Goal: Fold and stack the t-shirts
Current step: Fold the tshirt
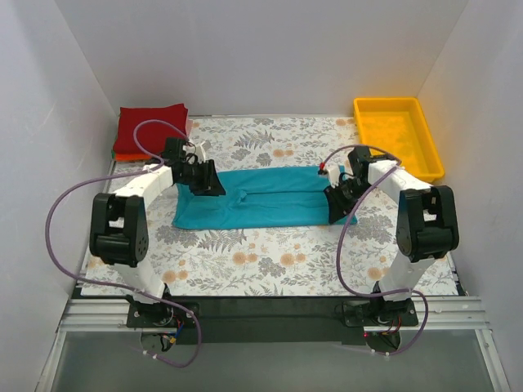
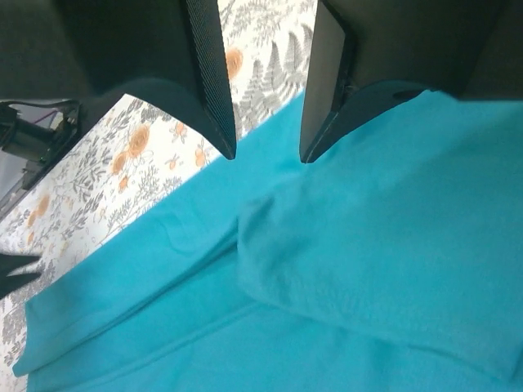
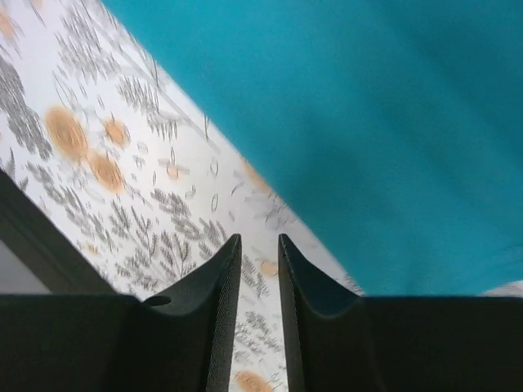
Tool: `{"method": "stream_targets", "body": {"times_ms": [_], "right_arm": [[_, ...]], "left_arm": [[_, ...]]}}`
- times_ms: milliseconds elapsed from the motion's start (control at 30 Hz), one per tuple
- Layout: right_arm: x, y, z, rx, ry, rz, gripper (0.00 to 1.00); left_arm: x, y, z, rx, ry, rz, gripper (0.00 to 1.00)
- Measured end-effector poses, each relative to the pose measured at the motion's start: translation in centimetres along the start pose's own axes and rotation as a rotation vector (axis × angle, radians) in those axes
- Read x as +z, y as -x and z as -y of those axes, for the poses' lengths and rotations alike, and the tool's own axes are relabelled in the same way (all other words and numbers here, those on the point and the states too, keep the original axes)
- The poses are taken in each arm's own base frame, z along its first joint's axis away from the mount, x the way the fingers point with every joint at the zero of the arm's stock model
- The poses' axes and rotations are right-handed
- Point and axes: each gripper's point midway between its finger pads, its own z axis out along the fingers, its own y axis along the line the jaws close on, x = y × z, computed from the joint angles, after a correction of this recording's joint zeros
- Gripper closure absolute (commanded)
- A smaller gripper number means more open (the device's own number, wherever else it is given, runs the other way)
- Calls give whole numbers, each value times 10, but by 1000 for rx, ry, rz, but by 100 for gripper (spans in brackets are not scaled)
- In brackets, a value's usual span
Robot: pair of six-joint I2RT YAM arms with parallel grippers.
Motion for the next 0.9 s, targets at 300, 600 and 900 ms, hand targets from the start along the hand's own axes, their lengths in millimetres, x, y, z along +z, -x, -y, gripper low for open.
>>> {"method": "stream_targets", "body": {"times_ms": [300, 600, 900], "right_arm": [[-57, 177, 57, -143, -147, 305, 70], [9, 150, 101, -67, -177, 157, 75], [9, 68, 57, -108, -145, 66, 75]], "left_arm": [[-43, -39, -23, 10, 247, 8, 78], [-26, -53, -77, -40, 440, -80, 79], [8, 19, -92, 35, 424, -76, 79]]}}
